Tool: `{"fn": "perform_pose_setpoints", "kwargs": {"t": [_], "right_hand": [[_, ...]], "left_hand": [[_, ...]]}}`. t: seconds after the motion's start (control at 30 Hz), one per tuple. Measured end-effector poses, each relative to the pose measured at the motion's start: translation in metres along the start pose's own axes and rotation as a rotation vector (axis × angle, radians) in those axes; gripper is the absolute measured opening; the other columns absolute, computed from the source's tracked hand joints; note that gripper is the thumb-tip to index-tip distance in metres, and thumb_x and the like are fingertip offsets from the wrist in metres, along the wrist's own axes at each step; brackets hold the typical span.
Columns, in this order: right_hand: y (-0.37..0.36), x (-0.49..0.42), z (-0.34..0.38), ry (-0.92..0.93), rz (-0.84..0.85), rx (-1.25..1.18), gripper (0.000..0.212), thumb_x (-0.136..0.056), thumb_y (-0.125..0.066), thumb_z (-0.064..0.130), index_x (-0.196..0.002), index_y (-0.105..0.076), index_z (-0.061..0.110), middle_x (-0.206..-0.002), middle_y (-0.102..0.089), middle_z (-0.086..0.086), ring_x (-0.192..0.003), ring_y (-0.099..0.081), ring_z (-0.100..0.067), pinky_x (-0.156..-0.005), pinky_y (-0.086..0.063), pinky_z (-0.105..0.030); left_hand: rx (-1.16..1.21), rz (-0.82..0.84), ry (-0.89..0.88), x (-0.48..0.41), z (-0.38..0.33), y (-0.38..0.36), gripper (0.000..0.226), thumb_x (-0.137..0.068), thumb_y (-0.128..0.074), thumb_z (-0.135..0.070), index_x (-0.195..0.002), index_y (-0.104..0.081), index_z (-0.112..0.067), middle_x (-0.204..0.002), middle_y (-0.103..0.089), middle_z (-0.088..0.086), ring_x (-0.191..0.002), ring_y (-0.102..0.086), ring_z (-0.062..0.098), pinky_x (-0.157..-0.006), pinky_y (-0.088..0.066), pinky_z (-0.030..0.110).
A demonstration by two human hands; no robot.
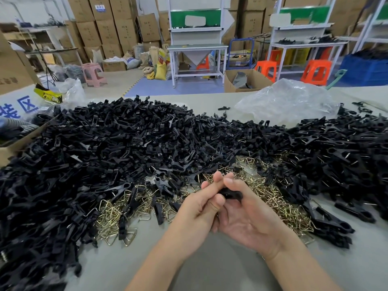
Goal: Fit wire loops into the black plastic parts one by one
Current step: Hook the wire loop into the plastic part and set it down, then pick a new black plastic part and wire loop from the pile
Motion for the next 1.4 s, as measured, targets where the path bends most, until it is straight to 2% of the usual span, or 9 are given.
{"fn": "perform_pose_setpoints", "kwargs": {"t": [0.33, 0.53, 0.63, 0.77, 0.87, 0.97, 1.1, 1.17, 1.4], "right_hand": [[0.005, 0.0, 0.0, 0.017, -0.064, -0.011, 0.042, -0.053, -0.099, 0.035, -0.09, -0.08, 0.03, -0.099, -0.075, 0.001, -0.078, -0.071, -0.017, -0.064, -0.049, -0.034], [0.007, -0.007, 0.003, 0.051, -0.07, 0.222, 0.042, -0.088, -0.061, 0.058, -0.124, -0.071, 0.038, -0.125, -0.071, 0.002, -0.102, -0.062, -0.018, -0.076, -0.045, -0.035], [0.001, -0.013, 0.009, 0.151, -0.007, 0.262, 0.063, -0.08, -0.066, 0.072, -0.13, -0.067, 0.033, -0.107, -0.07, 0.001, -0.084, -0.055, -0.017, -0.067, -0.048, -0.031], [0.013, -0.014, 0.024, 0.337, -0.163, 0.404, 0.048, -0.082, -0.079, 0.045, -0.124, -0.069, 0.024, -0.103, -0.072, -0.006, -0.077, -0.056, -0.022, -0.059, -0.051, -0.027], [0.023, -0.007, 0.031, 0.394, -0.283, 0.463, 0.035, -0.078, -0.079, 0.042, -0.11, -0.076, 0.028, -0.111, -0.076, -0.005, -0.09, -0.072, -0.023, -0.071, -0.059, -0.028], [0.029, 0.001, 0.063, 0.477, -0.387, 0.33, 0.03, -0.085, -0.076, 0.033, -0.109, -0.075, 0.015, -0.11, -0.076, -0.007, -0.097, -0.074, -0.022, -0.082, -0.061, -0.03], [0.036, 0.019, 0.163, 0.758, -0.381, -0.285, 0.078, -0.083, -0.079, 0.028, -0.144, -0.041, -0.002, -0.125, -0.062, -0.026, -0.105, -0.073, -0.025, -0.09, -0.058, -0.025], [0.035, 0.021, 0.196, 0.771, -0.401, -0.368, 0.087, -0.088, -0.076, 0.03, -0.151, -0.027, -0.004, -0.136, -0.053, -0.028, -0.107, -0.073, -0.028, -0.091, -0.059, -0.027], [0.026, 0.003, 0.11, 0.545, -0.467, 0.421, 0.025, -0.101, -0.056, 0.013, -0.125, -0.065, 0.016, -0.103, -0.076, -0.008, -0.086, -0.073, -0.018, -0.076, -0.061, -0.028]], "left_hand": [[-0.025, 0.061, 0.003, -0.002, 0.002, -0.002, 0.05, -0.101, -0.05, -0.018, -0.139, -0.052, -0.051, -0.073, -0.063, -0.016, -0.059, -0.048, 0.002, -0.059, -0.042, 0.016], [0.064, -0.078, -0.002, -0.007, 0.007, 0.008, 0.038, -0.1, -0.051, -0.028, -0.134, -0.058, -0.044, -0.072, -0.061, -0.001, -0.061, -0.056, 0.017, -0.057, -0.049, 0.029], [0.13, -0.194, -0.006, -0.008, 0.009, 0.019, 0.031, -0.105, -0.048, -0.022, -0.134, -0.057, -0.029, -0.083, -0.066, 0.005, -0.065, -0.059, 0.023, -0.055, -0.05, 0.033], [0.094, -0.261, 0.01, -0.006, 0.013, 0.027, 0.034, -0.102, -0.052, -0.029, -0.135, -0.054, -0.03, -0.081, -0.069, -0.002, -0.068, -0.062, 0.015, -0.059, -0.05, 0.023], [-0.058, -0.26, 0.01, -0.001, 0.014, 0.026, 0.037, -0.102, -0.051, -0.04, -0.139, -0.048, -0.039, -0.085, -0.071, -0.007, -0.073, -0.065, 0.009, -0.064, -0.051, 0.023], [-0.322, -0.287, 0.008, 0.004, 0.013, 0.027, 0.04, -0.101, -0.038, -0.055, -0.14, -0.041, -0.047, -0.092, -0.07, -0.017, -0.077, -0.067, 0.007, -0.07, -0.054, 0.026], [-0.448, -0.304, -0.009, 0.007, 0.012, 0.027, 0.033, -0.105, -0.035, -0.048, -0.137, -0.04, -0.051, -0.096, -0.068, -0.023, -0.068, -0.062, 0.005, -0.064, -0.048, 0.021], [-0.501, -0.329, -0.01, 0.008, 0.013, 0.028, 0.031, -0.105, -0.036, -0.045, -0.135, -0.041, -0.051, -0.096, -0.067, -0.021, -0.06, -0.055, 0.0, -0.059, -0.041, 0.017], [-0.741, -0.475, 0.09, 0.003, 0.015, 0.051, 0.038, -0.106, -0.041, -0.028, -0.143, -0.046, -0.025, -0.131, -0.048, -0.011, -0.121, -0.035, 0.0, -0.109, -0.033, 0.024]]}}
Point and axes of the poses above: each hand's wrist, its own x-axis away from the middle knuckle, its own y-axis out of the back of the hand, z = x × y, the point moved 8 cm from there along -x, towards the middle knuckle
